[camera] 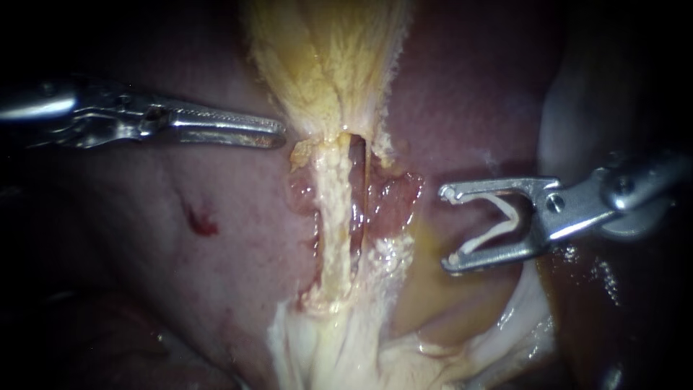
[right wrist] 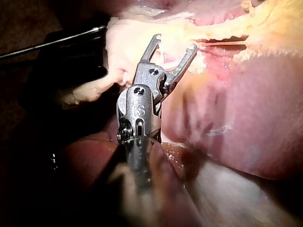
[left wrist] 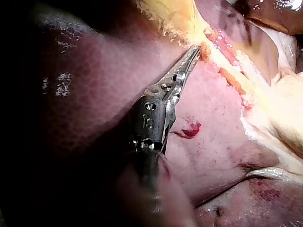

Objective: Grabbing gallbladder

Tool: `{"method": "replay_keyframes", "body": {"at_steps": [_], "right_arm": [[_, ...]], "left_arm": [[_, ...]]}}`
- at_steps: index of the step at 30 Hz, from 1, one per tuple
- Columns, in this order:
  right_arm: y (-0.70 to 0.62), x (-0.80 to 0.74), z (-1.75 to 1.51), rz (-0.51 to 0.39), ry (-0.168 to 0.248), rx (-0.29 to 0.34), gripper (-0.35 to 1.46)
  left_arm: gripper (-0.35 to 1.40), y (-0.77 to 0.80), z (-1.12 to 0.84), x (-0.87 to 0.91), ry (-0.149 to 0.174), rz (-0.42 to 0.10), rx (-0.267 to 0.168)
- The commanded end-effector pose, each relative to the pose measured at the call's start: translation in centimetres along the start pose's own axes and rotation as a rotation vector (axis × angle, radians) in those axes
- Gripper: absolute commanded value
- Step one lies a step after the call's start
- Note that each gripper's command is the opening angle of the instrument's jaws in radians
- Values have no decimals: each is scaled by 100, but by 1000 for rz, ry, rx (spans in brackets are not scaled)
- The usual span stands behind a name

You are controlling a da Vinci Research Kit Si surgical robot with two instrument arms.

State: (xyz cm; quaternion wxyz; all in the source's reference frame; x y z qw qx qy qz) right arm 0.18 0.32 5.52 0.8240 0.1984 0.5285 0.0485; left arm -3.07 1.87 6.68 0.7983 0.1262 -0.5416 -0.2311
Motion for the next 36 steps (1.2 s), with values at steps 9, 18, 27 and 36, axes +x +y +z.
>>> {"method": "replay_keyframes", "body": {"at_steps": [9, 18, 27, 36], "right_arm": [[0, 0, 0, 0, 0, 0, 45], [0, 0, 0, 0, 0, 0, 45], [0, 0, 0, 0, 0, 0, 45], [0, 0, 0, 0, 0, 0, 45]], "left_arm": [[29, -3, 2, -2, 1, -1, -4], [74, -9, 7, -3, 0, 0, 18], [68, -19, 20, -5, 0, -17, 16], [57, -32, 45, 6, 13, -48, 21]]}}
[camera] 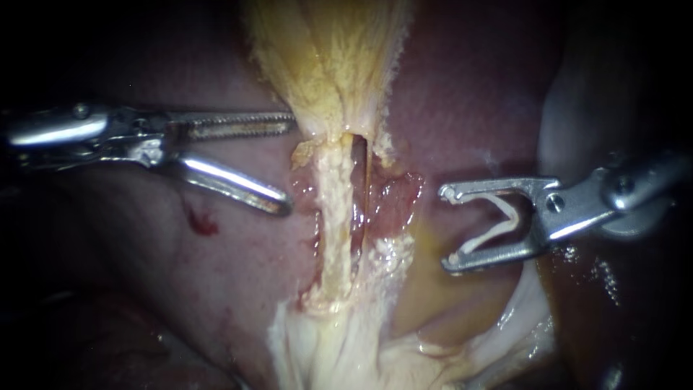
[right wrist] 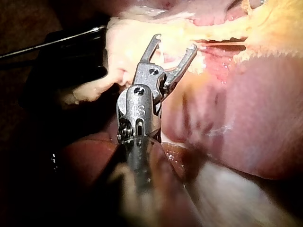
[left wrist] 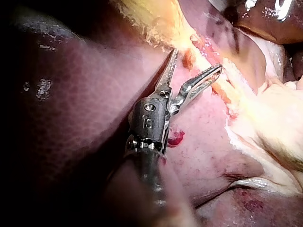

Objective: Grabbing gallbladder

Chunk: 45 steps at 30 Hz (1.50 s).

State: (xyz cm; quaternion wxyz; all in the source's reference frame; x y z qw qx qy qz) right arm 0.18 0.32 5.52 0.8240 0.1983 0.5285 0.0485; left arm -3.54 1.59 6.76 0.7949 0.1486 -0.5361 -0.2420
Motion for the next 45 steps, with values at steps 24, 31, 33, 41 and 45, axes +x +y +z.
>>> {"method": "replay_keyframes", "body": {"at_steps": [24, 31, 33, 41, 45], "right_arm": [[1, 1, 2, 1, 0, -1, 45], [1, 1, 2, 1, 0, -1, 45], [1, 1, 2, 1, 0, -1, 45], [1, 1, 2, 1, 0, -1, 45], [1, 1, 2, 1, 0, -1, 45]], "left_arm": [[32, -1, 29, -1, 3, -32, -29], [14, 9, 25, 8, 11, -52, -49], [0, 11, 23, 10, 16, -69, -57], [-35, 10, 18, 9, 35, -94, -67], [-35, 7, 13, 7, 55, -119, -67]]}}
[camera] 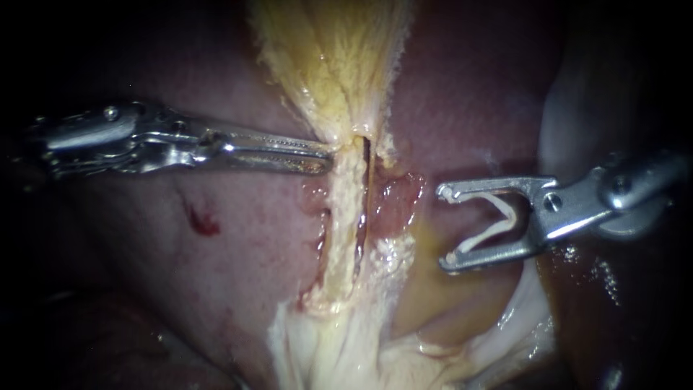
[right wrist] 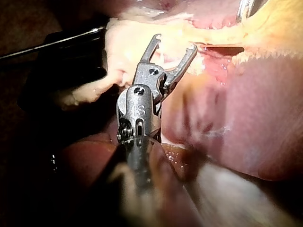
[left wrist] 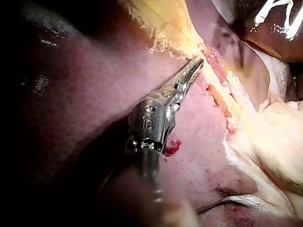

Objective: Grabbing gallbladder

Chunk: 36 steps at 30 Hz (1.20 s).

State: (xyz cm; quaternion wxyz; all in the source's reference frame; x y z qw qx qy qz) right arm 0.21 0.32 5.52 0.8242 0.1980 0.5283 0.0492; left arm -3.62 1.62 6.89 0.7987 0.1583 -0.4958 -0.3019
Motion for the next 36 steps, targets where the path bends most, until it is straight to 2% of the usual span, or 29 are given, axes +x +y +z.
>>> {"method": "replay_keyframes", "body": {"at_steps": [1, 6, 9, 14, 18, 22, 26, 31, 36], "right_arm": [[0, 0, 0, 0, 0, 0, 45], [0, 0, 0, 0, 0, 0, 46], [0, 0, 0, 0, 0, 0, 46], [0, 0, 0, 0, 0, 0, 46], [0, -1, -1, -1, 0, 1, 45], [0, -1, -1, 0, 0, 1, 45], [0, -1, -1, 5, 0, 1, 45], [0, -1, -1, 5, 0, 1, 45], [0, -1, -1, 5, 0, 1, 45]], "left_arm": [[-35, -1, -1, -1, 6, -9, 2], [-35, -5, -7, -5, 33, -23, 1], [-35, -5, -15, -11, 34, -26, 7], [-35, 2, -41, -28, 36, -37, 27], [-35, 10, -67, -41, 37, -46, 11], [-35, 17, -92, -50, 22, -56, -3], [-35, 17, -107, -58, 10, -67, -9], [-35, 14, -116, -64, 2, -81, -11], [-35, 12, -118, -65, 2, -77, -14]]}}
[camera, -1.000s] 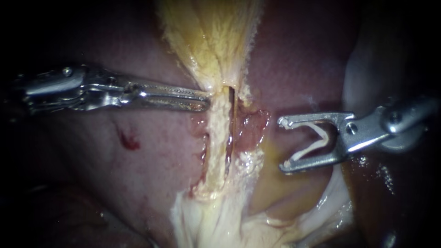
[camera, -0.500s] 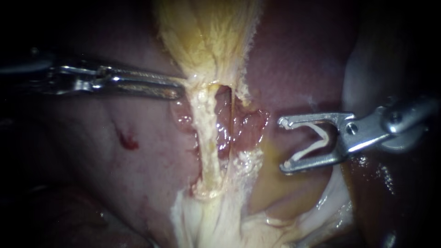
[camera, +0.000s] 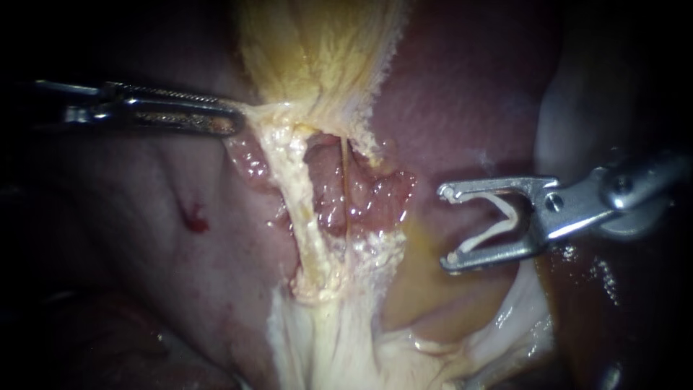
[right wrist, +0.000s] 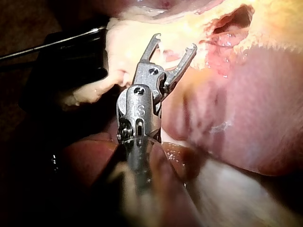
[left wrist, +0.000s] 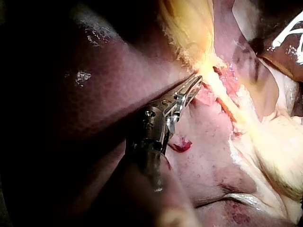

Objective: Grabbing gallbladder

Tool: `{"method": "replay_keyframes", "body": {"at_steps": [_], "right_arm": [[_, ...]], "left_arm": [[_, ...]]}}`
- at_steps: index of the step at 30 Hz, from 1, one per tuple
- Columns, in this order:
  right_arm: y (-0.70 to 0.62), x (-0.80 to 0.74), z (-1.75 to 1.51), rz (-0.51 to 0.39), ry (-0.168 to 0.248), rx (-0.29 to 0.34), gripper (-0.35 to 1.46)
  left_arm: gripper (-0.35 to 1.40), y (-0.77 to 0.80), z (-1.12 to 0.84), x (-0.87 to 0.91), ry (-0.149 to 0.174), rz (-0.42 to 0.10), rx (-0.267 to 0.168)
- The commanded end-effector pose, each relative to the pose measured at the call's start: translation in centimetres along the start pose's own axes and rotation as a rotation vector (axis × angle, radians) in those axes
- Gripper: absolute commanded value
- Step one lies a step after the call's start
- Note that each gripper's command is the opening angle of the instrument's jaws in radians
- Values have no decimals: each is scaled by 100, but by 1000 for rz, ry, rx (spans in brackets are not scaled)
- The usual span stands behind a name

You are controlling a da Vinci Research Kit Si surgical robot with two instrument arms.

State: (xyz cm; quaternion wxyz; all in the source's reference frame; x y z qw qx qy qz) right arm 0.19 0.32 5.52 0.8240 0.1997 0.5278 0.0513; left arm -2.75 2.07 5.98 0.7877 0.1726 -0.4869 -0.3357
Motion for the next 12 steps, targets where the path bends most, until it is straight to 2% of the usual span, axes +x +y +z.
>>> {"method": "replay_keyframes", "body": {"at_steps": [1, 12], "right_arm": [[0, 0, 0, 0, 0, 0, 45], [0, 0, 0, 0, 0, 0, 45]], "left_arm": [[-35, 0, 0, 0, 0, 1, -1], [-35, 0, 0, 0, 0, 1, -3]]}}
